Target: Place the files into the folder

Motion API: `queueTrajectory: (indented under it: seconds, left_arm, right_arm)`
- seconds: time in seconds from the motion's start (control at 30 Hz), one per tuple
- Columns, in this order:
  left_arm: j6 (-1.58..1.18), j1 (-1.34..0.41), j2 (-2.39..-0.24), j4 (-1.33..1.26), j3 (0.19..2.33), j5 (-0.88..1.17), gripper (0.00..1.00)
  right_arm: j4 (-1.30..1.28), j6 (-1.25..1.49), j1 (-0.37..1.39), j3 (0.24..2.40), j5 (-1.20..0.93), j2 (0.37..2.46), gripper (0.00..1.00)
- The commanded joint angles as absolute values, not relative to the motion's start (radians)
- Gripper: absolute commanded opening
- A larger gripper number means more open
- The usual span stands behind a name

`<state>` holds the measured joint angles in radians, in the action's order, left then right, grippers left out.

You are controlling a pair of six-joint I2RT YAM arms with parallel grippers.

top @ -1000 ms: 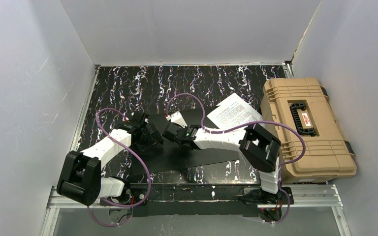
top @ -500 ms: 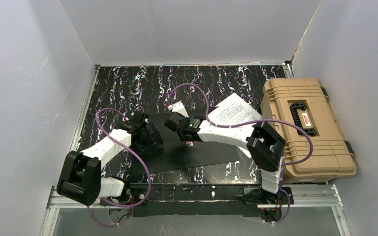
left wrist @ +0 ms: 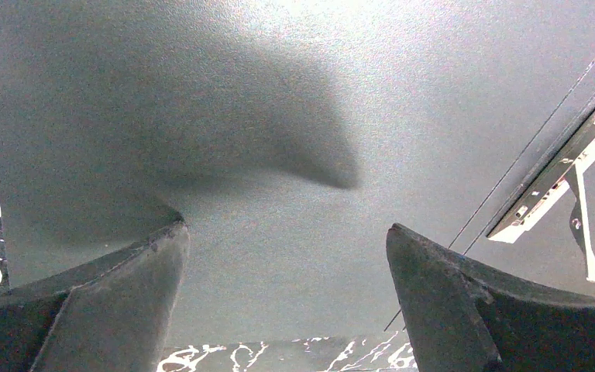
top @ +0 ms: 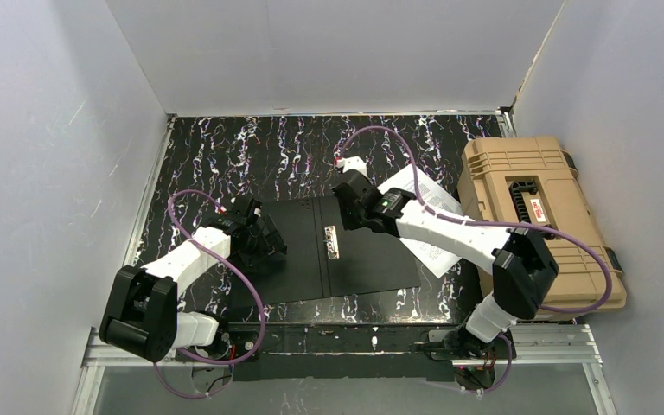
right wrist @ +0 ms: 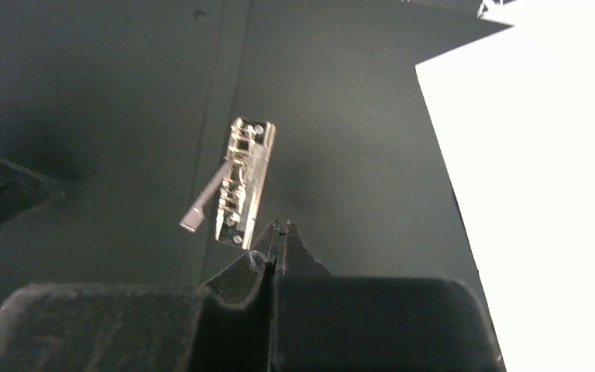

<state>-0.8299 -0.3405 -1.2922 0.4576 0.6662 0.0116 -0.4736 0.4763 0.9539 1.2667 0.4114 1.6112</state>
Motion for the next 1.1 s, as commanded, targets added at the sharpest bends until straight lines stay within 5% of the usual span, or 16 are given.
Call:
queueTrajectory:
  seconds: [0.0, 0.43, 1.07]
  left_arm:
    - [-0.816, -0.341, -1.279, 0.509, 0.655, -0.014, 0.98]
    - [-0.802, -0.341, -1.27, 0.505, 0.656, 0.0, 0.98]
    - [-0.795, -0.341, -1.273, 0.504, 0.659, 0.0, 0.98]
  right_arm:
    - [-0.398, 0.534, 0.896, 1.166, 0.273, 1.544, 0.01]
    - [-0.054, 0.774, 0.793, 0.891, -0.16, 1.544, 0.01]
    - [0.216, 0.967, 0.788, 0.888, -0.289, 1.719, 0.01]
